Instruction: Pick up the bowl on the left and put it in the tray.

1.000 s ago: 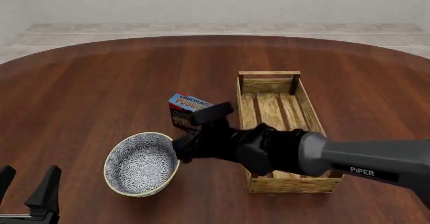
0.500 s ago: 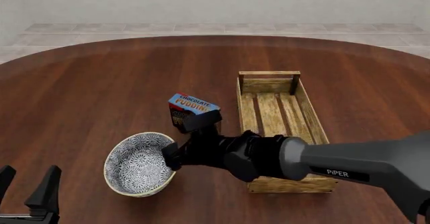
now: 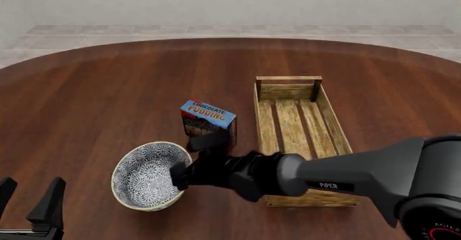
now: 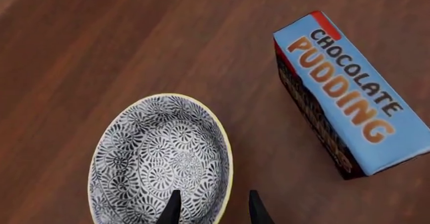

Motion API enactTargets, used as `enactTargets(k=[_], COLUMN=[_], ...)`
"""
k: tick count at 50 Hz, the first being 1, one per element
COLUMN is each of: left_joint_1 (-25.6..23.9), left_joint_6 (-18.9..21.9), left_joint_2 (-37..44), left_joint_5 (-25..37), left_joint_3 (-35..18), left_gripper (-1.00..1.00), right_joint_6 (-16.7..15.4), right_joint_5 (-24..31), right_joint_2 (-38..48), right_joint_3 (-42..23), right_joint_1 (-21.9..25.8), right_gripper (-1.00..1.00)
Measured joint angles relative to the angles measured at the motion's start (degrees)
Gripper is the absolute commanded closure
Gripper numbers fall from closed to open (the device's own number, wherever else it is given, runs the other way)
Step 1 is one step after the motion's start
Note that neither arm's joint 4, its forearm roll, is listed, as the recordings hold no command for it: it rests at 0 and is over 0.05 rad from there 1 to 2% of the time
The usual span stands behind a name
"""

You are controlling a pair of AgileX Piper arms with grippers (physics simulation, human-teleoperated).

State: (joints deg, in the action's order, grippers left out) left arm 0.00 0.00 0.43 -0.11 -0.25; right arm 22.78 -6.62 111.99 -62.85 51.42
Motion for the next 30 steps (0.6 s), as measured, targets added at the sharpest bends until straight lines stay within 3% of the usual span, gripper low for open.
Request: enactTargets(k=[26,27,30], left_joint_1=[0.0,0.0,0.0], left_joint_6=[0.0,0.0,0.0], left_joint_2=[0.0,0.0,0.0], left_joint_5=[0.0,0.0,0.0], left_joint_3=[0.0,0.0,0.0], left_gripper=[-1.0,-1.0,-1.0], right_joint_6=[3.1,3.2,3.6], right_joint_5=[-2.8,-3.0,-3.6], right_joint_2=[5.6,5.6,5.7], right_joint_3=[-2.9,-2.9,-2.6], right_joint_1=[0.9,1.0,1.2], right_gripper=[-1.0,1.0,1.0])
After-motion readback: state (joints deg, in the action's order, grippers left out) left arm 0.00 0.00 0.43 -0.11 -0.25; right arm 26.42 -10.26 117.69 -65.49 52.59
